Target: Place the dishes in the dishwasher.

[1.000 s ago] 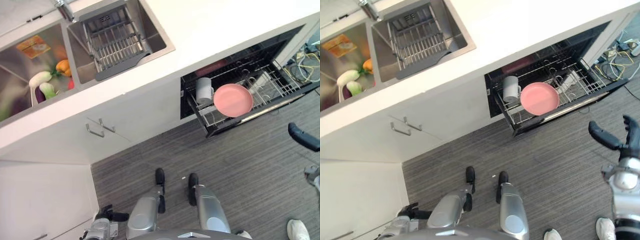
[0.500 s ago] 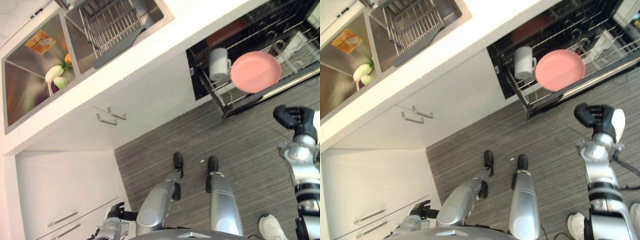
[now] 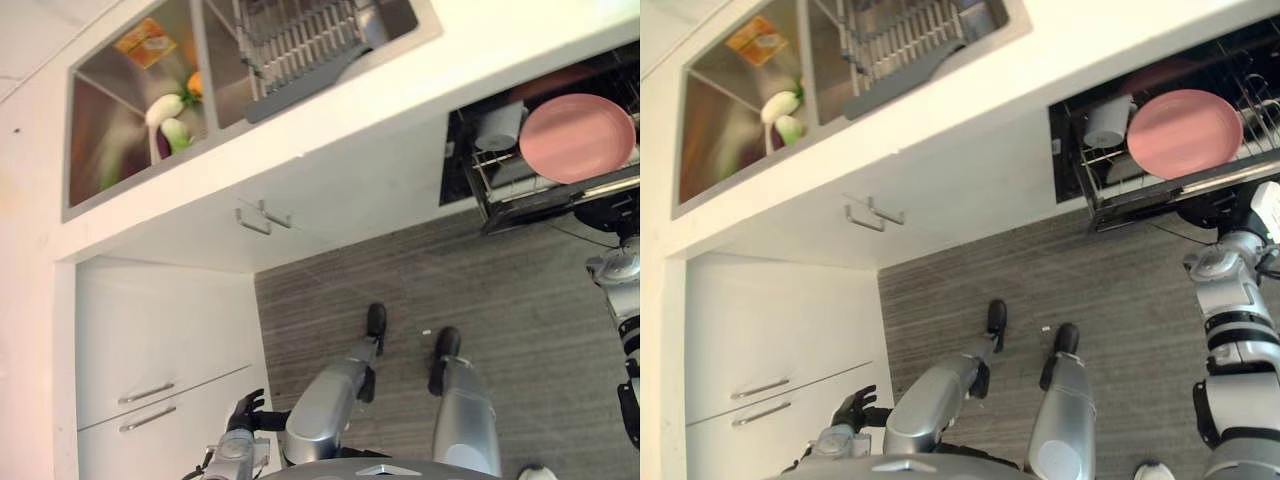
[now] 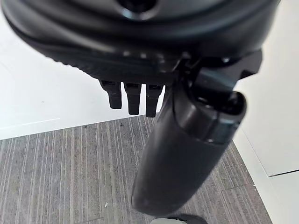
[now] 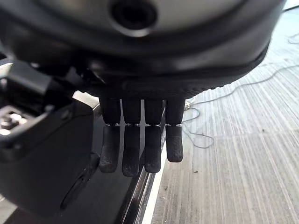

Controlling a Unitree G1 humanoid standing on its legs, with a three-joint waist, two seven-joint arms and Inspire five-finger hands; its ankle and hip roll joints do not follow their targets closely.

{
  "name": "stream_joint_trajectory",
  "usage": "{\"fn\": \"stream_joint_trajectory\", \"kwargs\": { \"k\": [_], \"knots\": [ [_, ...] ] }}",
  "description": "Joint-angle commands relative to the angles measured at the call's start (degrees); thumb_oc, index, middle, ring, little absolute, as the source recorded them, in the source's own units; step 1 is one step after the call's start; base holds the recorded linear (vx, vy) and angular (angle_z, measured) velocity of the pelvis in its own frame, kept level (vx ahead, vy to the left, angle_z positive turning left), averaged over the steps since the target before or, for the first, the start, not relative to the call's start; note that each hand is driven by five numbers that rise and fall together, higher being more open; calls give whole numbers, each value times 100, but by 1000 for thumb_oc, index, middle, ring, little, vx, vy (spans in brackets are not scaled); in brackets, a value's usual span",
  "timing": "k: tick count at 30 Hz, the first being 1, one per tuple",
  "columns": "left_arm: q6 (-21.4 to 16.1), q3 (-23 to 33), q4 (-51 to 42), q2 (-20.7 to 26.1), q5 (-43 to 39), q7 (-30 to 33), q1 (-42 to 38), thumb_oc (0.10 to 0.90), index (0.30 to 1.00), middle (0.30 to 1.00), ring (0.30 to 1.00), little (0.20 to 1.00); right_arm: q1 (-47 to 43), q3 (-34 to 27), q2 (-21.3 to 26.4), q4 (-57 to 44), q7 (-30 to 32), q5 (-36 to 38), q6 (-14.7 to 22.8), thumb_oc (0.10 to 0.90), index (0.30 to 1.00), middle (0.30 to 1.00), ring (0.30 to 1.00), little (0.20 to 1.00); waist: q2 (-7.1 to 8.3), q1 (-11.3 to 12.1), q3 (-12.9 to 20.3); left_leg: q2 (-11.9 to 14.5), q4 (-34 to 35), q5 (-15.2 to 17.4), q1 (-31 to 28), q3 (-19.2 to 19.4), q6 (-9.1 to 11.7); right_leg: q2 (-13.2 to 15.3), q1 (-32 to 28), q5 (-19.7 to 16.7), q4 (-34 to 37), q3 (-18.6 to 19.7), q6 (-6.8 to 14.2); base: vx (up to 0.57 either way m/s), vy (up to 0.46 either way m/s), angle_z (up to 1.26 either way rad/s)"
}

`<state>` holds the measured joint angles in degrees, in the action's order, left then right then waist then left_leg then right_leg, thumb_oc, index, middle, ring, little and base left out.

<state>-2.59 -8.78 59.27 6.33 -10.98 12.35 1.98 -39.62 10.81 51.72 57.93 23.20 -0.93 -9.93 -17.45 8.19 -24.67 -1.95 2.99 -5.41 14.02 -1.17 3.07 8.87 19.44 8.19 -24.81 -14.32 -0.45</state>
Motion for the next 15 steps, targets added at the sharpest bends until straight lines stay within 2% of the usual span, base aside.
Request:
{"fn": "stream_joint_trajectory", "kwargs": {
  "k": [1, 7, 8, 9, 12, 15],
  "knots": [
    [-108, -259, 237, 601, -675, 205, 9, 800, 900, 900, 900, 900, -2135, 652, 943, -672, 353, -53, 872, 400, 300, 300, 300, 300, 272, 401, 541, -43, -286, -211, 139, -268, 239, 316, -258, -515, 1139, 460, 541, 42, -36, 79],
    [-156, -190, 107, 639, -960, 265, -52, 800, 900, 900, 900, 900, -2450, 831, 824, -336, 377, 187, 876, 400, 300, 300, 300, 300, 302, 555, 703, -25, -259, -242, 66, -396, 243, 267, -409, -467, 1186, 338, 519, 19, -35, 28],
    [-151, -189, 135, 644, -943, 266, -76, 800, 900, 900, 900, 900, -2346, 810, 768, -227, 403, 200, 895, 635, 653, 653, 653, 653, 324, 592, 733, -11, -263, -245, 55, -440, 242, 227, -440, -449, 1197, 335, 509, 10, -28, 22],
    [-150, -173, 147, 628, -928, 270, -75, 800, 900, 900, 900, 900, -2226, 733, 719, -268, 416, 234, 917, 800, 900, 900, 900, 900, 335, 588, 732, -5, -261, -244, 51, -452, 239, 219, -452, -451, 1208, 324, 509, 13, -42, 26],
    [-98, -83, 278, 576, -915, 275, -107, 800, 900, 900, 900, 900, -1761, 483, 569, -435, 380, 250, 935, 800, 900, 900, 900, 900, 395, 545, 734, 20, -251, -223, 33, -466, 223, 188, -482, -443, 1233, 315, 508, 17, -24, 26],
    [29, 163, 645, 439, -830, 272, -170, 800, 900, 900, 900, 900, -92, -271, -222, -815, 340, 184, 992, 800, 900, 900, 900, 900, 614, 428, 725, 60, -279, -141, -38, -458, 150, 120, -583, -445, 1276, 329, 518, 42, -39, -3]
  ]
}}
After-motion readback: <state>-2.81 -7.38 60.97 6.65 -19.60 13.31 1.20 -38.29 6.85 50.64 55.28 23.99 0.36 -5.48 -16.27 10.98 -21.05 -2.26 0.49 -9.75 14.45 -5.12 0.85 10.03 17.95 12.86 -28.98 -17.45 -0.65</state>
